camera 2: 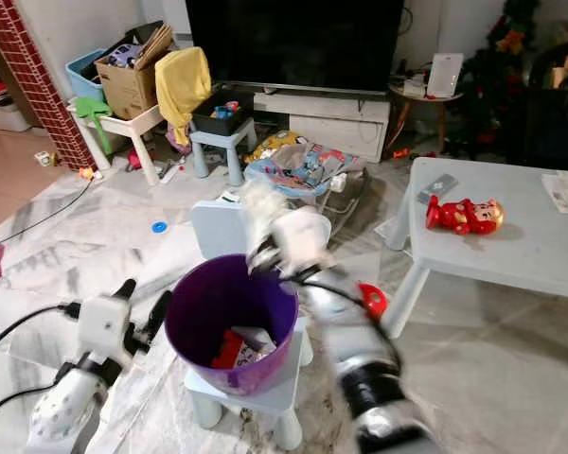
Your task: Picking trash to rubbish bin
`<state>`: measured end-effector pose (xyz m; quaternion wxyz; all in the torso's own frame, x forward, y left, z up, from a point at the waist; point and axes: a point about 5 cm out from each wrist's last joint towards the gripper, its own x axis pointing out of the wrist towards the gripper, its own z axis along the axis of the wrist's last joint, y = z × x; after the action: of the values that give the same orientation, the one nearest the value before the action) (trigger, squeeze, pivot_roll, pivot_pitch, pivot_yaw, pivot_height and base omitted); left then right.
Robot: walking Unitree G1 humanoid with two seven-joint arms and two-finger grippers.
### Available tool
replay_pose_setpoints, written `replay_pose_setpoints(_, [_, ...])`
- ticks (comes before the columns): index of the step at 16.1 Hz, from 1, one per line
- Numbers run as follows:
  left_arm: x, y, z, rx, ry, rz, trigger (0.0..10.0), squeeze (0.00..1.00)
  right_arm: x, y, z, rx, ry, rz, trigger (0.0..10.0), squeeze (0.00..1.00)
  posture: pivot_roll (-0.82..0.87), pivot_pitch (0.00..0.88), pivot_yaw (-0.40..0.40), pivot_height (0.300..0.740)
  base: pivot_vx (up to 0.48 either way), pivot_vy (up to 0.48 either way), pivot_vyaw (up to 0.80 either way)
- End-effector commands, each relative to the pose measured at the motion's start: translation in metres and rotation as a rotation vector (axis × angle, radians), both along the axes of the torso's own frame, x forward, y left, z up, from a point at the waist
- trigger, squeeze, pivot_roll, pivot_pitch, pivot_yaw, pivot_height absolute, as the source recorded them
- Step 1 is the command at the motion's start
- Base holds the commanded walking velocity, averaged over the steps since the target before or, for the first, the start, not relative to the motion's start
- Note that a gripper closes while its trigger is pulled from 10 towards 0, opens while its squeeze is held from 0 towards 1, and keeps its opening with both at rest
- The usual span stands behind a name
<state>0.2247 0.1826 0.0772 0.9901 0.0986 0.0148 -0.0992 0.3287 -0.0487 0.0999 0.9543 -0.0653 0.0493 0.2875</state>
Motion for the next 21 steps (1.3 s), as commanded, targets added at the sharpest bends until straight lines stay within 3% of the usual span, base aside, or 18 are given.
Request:
replay_pose_setpoints(1, [-0.001,0.002,0.007,0.015,-0.018,0.004,10.0,1.0,-0.006,0.016,-0.011,-0.045,0.051,0.102,10.0,0.0,0.01,0.0,0.019,0.74,0.0,0.0,0.0])
replay_pose_setpoints(3, [-0.011,0.007,0.006,0.022,0.016,0.018,10.0,1.0,-0.017,0.032,-0.034,-0.102,0.176,0.243,10.0,0.0,0.02,0.0,0.022,0.74,0.0,0.0,0.0])
replay_pose_setpoints(5, [-0.017,0.011,0.001,0.029,0.048,0.04,10.0,1.0,-0.021,0.038,-0.045,-0.109,0.252,0.286,10.0,0.0,0.04,0.0,0.024,0.74,0.0,0.0,0.0])
replay_pose_setpoints(8, [-0.02,0.012,0.001,0.031,0.061,0.043,10.0,1.0,-0.023,0.041,-0.054,-0.121,0.305,0.262,10.0,0.0,0.05,0.0,0.023,0.74,0.0,0.0,0.0])
replay_pose_setpoints(11, [-0.029,0.023,-0.013,0.006,0.145,0.11,10.0,1.0,-0.027,0.053,-0.056,-0.081,0.321,0.268,10.0,0.0,0.07,0.0,0.015,0.74,0.0,0.0,0.0])
replay_pose_setpoints(14, [-0.037,0.031,-0.021,0.02,0.179,0.143,10.0,1.0,-0.019,0.051,-0.052,-0.038,0.289,0.135,10.0,0.0,0.11,0.0,-0.001,0.74,0.0,0.0,0.0])
replay_pose_setpoints(16, [-0.041,0.035,-0.025,0.021,0.194,0.163,10.0,1.0,-0.019,0.054,-0.05,-0.013,0.296,0.12,10.0,0.0,0.12,0.0,-0.012,0.74,0.0,0.0,0.0])
replay_pose_setpoints(17, [-0.043,0.036,-0.029,0.02,0.202,0.168,10.0,1.0,-0.018,0.055,-0.048,-0.008,0.284,0.115,10.0,0.14,0.12,0.0,-0.014,0.74,0.0,0.0,0.0])
replay_pose_setpoints(18, [-0.045,0.038,-0.035,0.019,0.214,0.17,10.0,1.0,-0.017,0.056,-0.047,0.033,0.293,0.096,10.0,1.0,0.12,0.0,-0.015,0.74,0.0,0.0,0.0])
replay_pose_setpoints(21, [-0.047,0.044,-0.052,0.019,0.243,0.174,10.0,1.0,-0.016,0.054,-0.047,0.1,0.324,0.04,10.0,1.0,0.12,0.0,-0.015,0.74,0.0,0.0,0.0])
